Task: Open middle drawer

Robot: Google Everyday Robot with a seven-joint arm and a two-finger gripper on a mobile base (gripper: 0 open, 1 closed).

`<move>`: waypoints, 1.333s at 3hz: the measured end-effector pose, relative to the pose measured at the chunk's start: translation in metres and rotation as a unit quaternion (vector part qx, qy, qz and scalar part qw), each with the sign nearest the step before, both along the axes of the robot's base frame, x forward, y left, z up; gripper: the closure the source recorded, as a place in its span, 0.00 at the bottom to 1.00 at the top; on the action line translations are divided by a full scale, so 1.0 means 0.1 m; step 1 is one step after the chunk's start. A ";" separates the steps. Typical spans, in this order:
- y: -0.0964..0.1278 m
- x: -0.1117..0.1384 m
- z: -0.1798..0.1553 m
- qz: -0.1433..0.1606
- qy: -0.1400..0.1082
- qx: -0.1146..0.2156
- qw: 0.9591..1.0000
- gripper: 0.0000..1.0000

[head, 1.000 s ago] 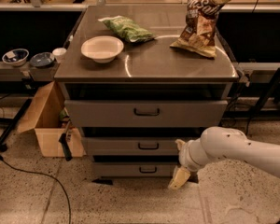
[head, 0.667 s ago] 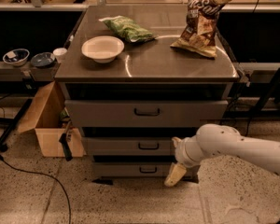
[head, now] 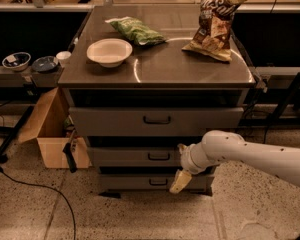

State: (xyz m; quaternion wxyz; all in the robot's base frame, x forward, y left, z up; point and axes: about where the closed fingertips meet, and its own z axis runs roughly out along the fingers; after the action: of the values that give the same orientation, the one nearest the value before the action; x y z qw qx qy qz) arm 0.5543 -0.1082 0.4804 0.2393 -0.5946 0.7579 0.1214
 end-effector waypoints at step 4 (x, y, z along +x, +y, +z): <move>0.21 0.52 -0.53 -0.007 0.013 0.011 1.000 0.00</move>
Offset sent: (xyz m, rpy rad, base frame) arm 0.0332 0.0068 -0.0451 0.0291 0.0187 -0.0217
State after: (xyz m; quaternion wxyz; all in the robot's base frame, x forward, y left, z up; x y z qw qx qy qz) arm 0.6064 -0.0870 0.4269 0.2363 -0.5853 0.7637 0.1357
